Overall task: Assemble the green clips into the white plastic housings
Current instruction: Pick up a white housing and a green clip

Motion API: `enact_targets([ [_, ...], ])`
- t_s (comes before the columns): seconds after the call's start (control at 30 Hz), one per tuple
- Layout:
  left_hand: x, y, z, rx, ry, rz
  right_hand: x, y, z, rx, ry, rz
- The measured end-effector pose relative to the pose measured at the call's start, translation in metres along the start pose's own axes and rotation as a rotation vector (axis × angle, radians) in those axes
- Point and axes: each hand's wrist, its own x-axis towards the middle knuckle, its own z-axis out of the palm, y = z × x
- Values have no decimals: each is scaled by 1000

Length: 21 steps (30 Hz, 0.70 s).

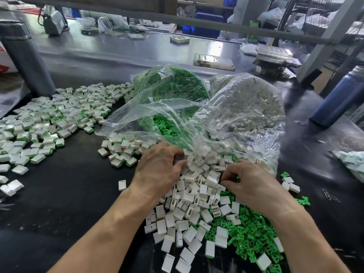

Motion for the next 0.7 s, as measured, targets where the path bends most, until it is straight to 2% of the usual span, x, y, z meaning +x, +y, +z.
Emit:
enact_targets([
  [0.2, 0, 0, 2, 11, 18, -10, -6, 5, -10, 133, -30, 27],
  [0.37, 1, 1, 0, 12, 24, -13, -7, 3, -13, 133, -49, 41],
  [0.57, -1, 4, -2, 0, 17, -30, -7, 2, -11, 109, -4, 40],
  [0.7, -3, 5, -6, 24, 31, -76, -6, 3, -7, 219, 64, 45],
])
